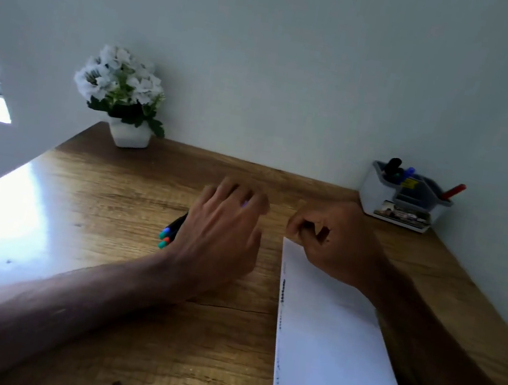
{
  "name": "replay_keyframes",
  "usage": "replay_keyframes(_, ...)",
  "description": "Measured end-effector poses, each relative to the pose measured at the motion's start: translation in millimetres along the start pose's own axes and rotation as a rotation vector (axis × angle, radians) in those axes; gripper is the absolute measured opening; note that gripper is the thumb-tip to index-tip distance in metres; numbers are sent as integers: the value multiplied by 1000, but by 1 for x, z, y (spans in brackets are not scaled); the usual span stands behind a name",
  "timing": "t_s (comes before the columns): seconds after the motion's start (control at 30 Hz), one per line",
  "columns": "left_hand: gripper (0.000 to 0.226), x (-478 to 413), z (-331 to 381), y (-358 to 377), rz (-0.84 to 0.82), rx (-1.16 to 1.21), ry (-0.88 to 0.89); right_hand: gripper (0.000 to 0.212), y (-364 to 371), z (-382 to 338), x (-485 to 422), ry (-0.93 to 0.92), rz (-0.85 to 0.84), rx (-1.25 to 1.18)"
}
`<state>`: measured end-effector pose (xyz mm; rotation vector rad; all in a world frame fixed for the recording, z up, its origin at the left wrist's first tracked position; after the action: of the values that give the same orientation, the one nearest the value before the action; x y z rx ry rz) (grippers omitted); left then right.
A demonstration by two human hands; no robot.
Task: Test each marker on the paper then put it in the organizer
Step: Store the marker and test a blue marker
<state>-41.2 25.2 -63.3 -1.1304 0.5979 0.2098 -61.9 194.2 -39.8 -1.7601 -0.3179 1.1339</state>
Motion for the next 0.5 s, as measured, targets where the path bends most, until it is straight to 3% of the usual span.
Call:
replay_keyframes(0.27, 37, -11, -21, 7, -111, -221, -84, 26, 4, -13, -3, -43, -63, -45)
replay_keyframes(0.5, 33, -8, -19, 10, -105, -136, -67, 26, -2, -14, -4, -12, -52, -54)
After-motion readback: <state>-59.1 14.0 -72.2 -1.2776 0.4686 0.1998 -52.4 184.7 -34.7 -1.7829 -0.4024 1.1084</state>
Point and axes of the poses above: each hand's wrist, its own x-axis away from the middle knuckle, its own y-axis out of the palm, z = x × y, the point moved 5 cm from there along -x, towards the middle knuckle, and after that the axes turned 11 degrees about -y, right-handed, at the moved point
